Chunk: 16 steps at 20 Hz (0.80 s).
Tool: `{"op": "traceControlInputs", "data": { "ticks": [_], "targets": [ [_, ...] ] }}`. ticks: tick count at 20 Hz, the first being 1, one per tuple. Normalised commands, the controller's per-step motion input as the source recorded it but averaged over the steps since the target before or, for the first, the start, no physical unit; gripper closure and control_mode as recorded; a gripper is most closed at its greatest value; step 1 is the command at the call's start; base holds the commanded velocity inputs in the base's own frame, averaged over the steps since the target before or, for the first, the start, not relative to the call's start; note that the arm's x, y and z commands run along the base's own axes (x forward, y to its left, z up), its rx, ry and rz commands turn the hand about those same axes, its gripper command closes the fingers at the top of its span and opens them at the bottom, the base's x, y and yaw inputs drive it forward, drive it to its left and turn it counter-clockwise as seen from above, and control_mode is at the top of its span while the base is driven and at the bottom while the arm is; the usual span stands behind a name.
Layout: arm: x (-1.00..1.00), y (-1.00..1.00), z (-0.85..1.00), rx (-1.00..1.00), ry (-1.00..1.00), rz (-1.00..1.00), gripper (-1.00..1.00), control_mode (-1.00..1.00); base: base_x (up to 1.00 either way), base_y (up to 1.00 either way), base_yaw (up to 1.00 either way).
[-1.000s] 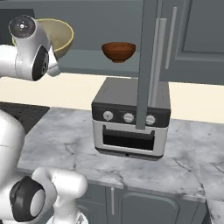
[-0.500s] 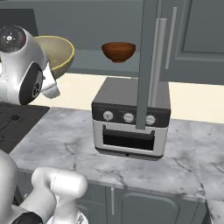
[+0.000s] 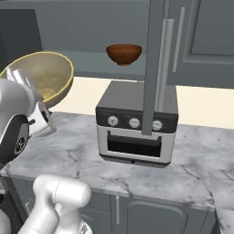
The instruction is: Take the smaller bowl and place it next to the appetizer plate on the dining counter , and place the larger bowl next to the plate with cooked food.
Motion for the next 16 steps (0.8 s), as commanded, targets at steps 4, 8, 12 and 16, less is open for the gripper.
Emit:
{"op": "traceControlInputs", "data": {
  "ticks": [4,8,12,16],
  "targets": [
    [0.00,0.00,0.00,0.00,0.00,0.00,1.00,1.00,-0.99,-0.08,-0.02],
    [0.00,0.00,0.00,0.00,0.00,0.00,1.00,1.00,-1.00,0.02,0.00],
    [0.00,0.00,0.00,0.00,0.00,0.00,1.00,1.00,-1.00,0.26,0.16],
    [0.00,0.00,0.00,0.00,0.00,0.00,1.00,1.00,-0.80,0.09,0.67]
  ]
}}
